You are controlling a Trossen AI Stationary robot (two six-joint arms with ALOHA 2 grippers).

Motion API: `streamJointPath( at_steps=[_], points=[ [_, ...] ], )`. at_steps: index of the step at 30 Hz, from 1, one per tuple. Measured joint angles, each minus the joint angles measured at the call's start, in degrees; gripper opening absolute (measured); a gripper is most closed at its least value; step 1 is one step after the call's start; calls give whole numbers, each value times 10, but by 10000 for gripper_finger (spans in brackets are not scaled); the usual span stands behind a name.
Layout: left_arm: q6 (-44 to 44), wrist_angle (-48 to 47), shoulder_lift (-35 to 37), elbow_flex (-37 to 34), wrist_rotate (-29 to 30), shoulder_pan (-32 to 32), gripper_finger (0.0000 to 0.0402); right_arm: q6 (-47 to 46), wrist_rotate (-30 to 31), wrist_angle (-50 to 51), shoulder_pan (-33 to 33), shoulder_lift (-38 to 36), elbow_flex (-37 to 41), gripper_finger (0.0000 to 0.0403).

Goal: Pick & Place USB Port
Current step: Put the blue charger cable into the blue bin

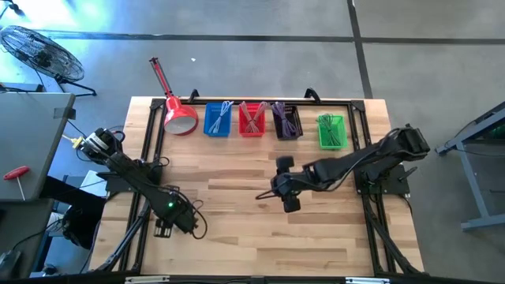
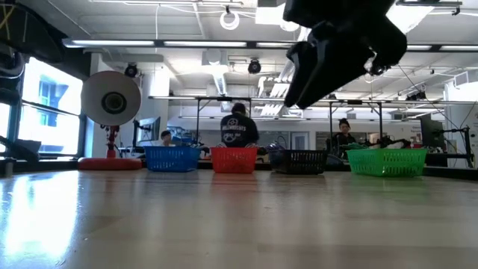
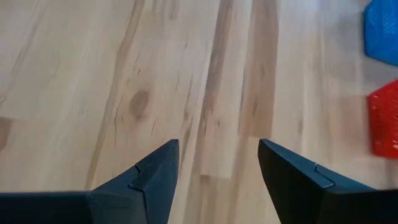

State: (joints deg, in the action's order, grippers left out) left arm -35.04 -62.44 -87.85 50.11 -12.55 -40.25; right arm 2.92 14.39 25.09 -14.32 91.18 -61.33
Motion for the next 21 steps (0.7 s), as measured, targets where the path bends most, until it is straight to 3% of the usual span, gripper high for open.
streamJointPath(
  at_steps=[5,13,21],
  points=[
    [1,12,0,-12,-3,1,216,1,-38,-80,0,0,40,212],
    [36,62,0,-45,46,1,216,1,-119,-132,0,0,49,212],
    [38,136,4,-112,49,1,216,1,-137,-155,0,0,49,212]
  ],
)
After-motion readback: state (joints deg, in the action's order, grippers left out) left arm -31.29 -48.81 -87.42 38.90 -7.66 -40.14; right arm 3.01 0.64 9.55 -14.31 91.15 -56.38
